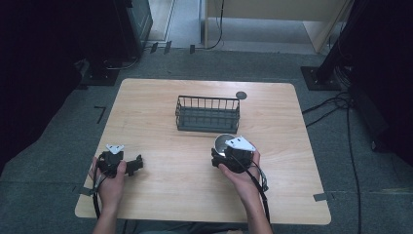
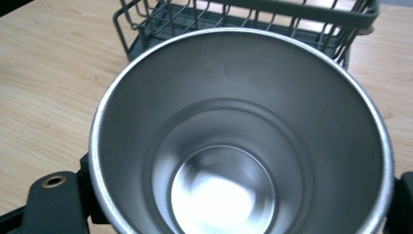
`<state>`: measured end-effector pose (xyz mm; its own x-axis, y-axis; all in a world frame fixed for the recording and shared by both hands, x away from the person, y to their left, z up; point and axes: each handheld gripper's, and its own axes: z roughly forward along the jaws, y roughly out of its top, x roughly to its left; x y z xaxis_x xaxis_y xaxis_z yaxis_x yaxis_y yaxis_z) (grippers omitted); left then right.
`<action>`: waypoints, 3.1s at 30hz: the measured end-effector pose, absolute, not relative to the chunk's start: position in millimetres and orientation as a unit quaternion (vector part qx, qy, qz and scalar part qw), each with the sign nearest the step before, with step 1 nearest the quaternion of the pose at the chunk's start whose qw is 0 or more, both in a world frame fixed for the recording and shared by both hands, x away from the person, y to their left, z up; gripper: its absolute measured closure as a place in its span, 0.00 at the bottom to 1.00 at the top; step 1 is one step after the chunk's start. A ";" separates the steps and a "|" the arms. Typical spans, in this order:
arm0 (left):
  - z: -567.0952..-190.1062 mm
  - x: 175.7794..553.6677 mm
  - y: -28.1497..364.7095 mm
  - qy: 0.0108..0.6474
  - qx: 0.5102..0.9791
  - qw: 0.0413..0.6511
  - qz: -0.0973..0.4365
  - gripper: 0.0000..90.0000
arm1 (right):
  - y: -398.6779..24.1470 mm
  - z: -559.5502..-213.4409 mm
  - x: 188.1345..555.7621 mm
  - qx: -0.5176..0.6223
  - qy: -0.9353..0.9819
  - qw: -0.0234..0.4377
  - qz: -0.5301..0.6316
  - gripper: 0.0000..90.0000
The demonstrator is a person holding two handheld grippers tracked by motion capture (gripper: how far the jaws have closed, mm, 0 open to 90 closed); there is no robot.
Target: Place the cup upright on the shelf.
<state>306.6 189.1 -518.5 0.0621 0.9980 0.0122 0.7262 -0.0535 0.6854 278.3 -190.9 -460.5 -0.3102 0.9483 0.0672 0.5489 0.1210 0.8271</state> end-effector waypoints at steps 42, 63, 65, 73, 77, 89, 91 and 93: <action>-518.6 306.6 189.0 0.636 0.678 0.265 0.257 0.00 | -192.1 -422.8 313.0 0.514 0.668 0.312 0.438 0.20; -518.7 306.7 188.9 0.636 0.678 0.266 0.257 0.00 | -192.5 -408.9 345.0 0.522 0.652 0.331 0.439 0.20; -518.7 306.7 188.9 0.636 0.677 0.266 0.257 0.00 | -192.6 -408.4 346.3 0.522 0.652 0.331 0.439 0.20; -518.6 306.7 189.0 0.636 0.678 0.266 0.257 0.00 | -192.7 -403.2 360.6 0.524 0.649 0.339 0.436 0.20; -518.6 306.7 189.0 0.635 0.678 0.266 0.257 0.00 | -192.6 -402.0 365.5 0.524 0.647 0.341 0.437 0.20; -518.6 306.7 189.0 0.636 0.678 0.266 0.257 0.00 | -189.5 -397.3 389.0 0.521 0.648 0.350 0.432 0.20; -518.6 306.7 189.0 0.636 0.678 0.265 0.257 0.00 | -188.8 -398.5 393.7 0.522 0.649 0.350 0.429 0.20; -518.5 306.7 189.0 0.635 0.678 0.265 0.257 0.00 | -188.3 -401.0 399.7 0.525 0.649 0.348 0.427 0.20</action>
<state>306.7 189.0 -518.5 0.0606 0.9981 0.0110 0.7259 -0.0517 0.6858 399.7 -188.3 -401.0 -0.2055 0.9787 -0.0035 0.3842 0.0839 0.9194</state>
